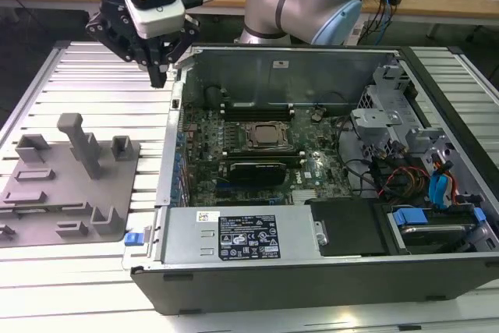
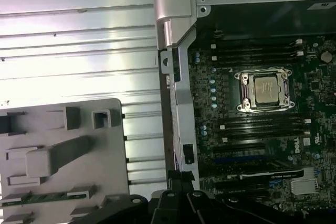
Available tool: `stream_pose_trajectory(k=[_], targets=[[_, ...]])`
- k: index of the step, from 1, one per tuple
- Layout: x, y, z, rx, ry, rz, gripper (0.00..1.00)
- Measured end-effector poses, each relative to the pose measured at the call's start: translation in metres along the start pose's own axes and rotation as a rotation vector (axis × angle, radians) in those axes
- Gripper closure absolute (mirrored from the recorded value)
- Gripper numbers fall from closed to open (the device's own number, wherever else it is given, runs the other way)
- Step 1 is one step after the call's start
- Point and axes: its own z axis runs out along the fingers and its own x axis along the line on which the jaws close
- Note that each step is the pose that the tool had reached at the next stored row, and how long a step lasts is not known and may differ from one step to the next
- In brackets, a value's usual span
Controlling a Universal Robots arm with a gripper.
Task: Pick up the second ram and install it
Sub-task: 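Reach for the second ram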
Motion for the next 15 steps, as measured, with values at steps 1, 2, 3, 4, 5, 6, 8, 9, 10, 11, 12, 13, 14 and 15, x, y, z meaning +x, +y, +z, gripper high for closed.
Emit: stream_pose_trajectory(k=[1, 2, 3, 4, 5, 6, 8, 9, 10, 11, 12, 13, 14, 15], targets=[[0.0024, -0.0002, 0.0, -0.0002, 0.0, 0.0, 0.89], [0.0054, -0.0005, 0.0001, -0.0006, 0.0, 0.0, 0.89], [0.0061, -0.0005, 0.0001, -0.0007, 0.0, 0.0, 0.89], [0.0076, -0.0006, 0.0, -0.0006, 0.0001, 0.0, 0.89], [0.0095, -0.0008, 0.0, -0.0006, 0.0, 0.0, 0.89], [0.0116, -0.0009, -0.0001, -0.0006, 0.0, 0.0, 0.89], [0.014, -0.0011, -0.0001, -0.0006, 0.0, 0.0, 0.89], [0.0169, -0.0013, -0.0002, -0.0006, 0.0, 0.0, 0.89], [0.0196, -0.0015, -0.0003, -0.0006, 0.0001, 0.0, 0.89], [0.0212, -0.0016, -0.0004, -0.0006, 0.0001, 0.0, 0.89], [0.0222, -0.0017, -0.0004, -0.0005, 0.0001, 0.0, 0.89], [0.0241, -0.0019, -0.0004, -0.0006, 0.0, 0.0, 0.89], [0.025, -0.0019, -0.0004, -0.0007, 0.0, 0.0, 0.89], [0.0256, -0.002, -0.0004, -0.0006, 0.0, 0.0, 0.89]])
